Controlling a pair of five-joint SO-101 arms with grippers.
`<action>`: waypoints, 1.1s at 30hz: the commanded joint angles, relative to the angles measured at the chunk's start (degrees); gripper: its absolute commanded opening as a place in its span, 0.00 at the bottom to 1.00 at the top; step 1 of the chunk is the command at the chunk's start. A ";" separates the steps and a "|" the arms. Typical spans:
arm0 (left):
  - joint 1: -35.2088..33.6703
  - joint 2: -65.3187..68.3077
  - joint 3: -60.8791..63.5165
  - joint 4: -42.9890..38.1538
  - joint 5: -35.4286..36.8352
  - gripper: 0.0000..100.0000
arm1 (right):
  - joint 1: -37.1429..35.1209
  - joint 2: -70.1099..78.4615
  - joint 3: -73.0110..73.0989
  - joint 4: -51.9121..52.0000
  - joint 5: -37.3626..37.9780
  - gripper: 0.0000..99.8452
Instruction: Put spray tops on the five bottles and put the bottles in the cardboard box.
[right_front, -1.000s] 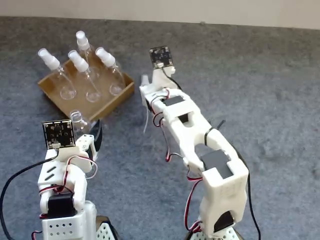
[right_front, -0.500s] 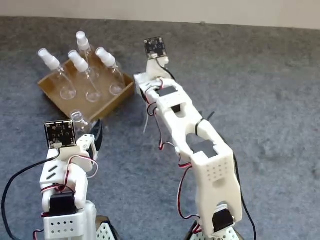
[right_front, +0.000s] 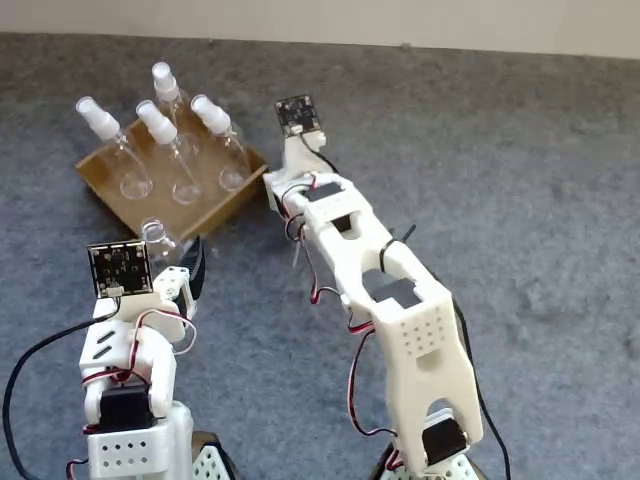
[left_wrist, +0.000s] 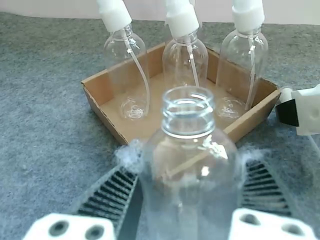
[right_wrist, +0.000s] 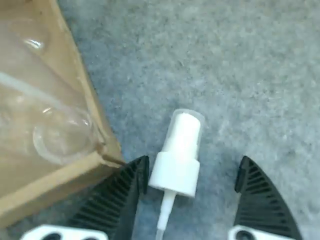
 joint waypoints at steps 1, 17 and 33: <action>-0.31 -0.22 -0.57 -1.49 0.26 0.18 | 0.57 -0.57 -2.42 4.79 0.35 0.25; -0.31 -0.22 -0.48 -1.49 0.26 0.18 | 7.60 -1.80 -2.24 5.14 0.35 0.10; -0.22 -0.22 -0.48 -1.58 0.35 0.18 | 9.27 -28.88 -0.40 29.93 0.35 0.10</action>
